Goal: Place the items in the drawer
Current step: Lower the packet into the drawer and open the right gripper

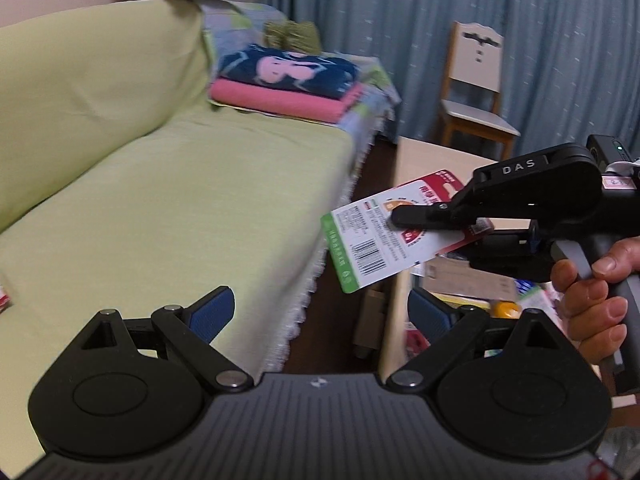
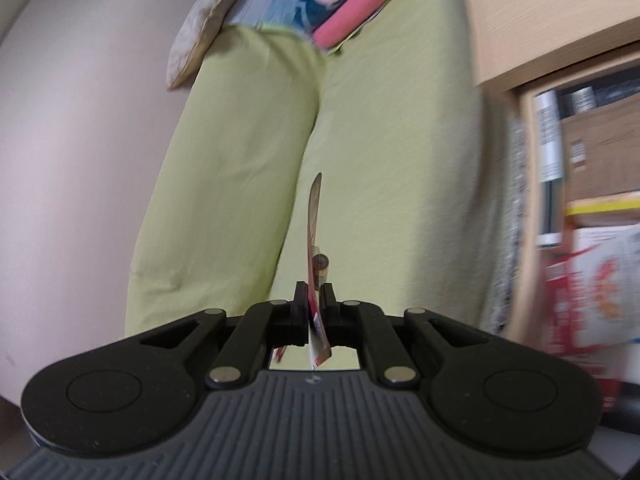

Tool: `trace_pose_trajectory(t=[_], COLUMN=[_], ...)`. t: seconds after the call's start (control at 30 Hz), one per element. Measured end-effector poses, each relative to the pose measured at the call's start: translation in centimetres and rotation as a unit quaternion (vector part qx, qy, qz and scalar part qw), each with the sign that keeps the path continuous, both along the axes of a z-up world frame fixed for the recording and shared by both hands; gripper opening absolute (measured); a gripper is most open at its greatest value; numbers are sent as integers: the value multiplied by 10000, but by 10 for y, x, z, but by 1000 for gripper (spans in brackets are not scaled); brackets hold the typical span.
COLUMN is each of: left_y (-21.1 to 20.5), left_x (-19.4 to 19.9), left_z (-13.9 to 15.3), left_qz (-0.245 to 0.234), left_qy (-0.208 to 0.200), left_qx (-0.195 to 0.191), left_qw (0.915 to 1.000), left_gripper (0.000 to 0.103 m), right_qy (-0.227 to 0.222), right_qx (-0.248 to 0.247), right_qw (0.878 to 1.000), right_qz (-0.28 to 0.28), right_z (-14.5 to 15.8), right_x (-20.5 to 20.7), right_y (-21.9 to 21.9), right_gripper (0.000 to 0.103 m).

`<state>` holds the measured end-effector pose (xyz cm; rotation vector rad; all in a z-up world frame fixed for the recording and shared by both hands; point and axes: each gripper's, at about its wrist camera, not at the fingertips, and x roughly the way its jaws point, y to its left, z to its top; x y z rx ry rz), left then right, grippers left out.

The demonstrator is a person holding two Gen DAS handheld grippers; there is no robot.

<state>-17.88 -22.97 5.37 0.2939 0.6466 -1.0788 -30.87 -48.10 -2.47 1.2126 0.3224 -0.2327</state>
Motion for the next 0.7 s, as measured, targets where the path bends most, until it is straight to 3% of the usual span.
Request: trace_pose_trajectory(t=[0.4,0.7], left_y=[-46,-60], left_x=[-53,-76], left_z=[-6,-15], left_qz=[-801,-1050], left_qy=[78,110], left_qx=[9,194], left_qw=[9968,9942], left_gripper=[96,96], right_qy=[300,990], right_qx=[77,522], right_qw=[9933,9822], right_qz=[-1112,-1510], right_z=[-7,-56], right_x=[-123,-171], right_y=[-37,-36], right_gripper=[5,5])
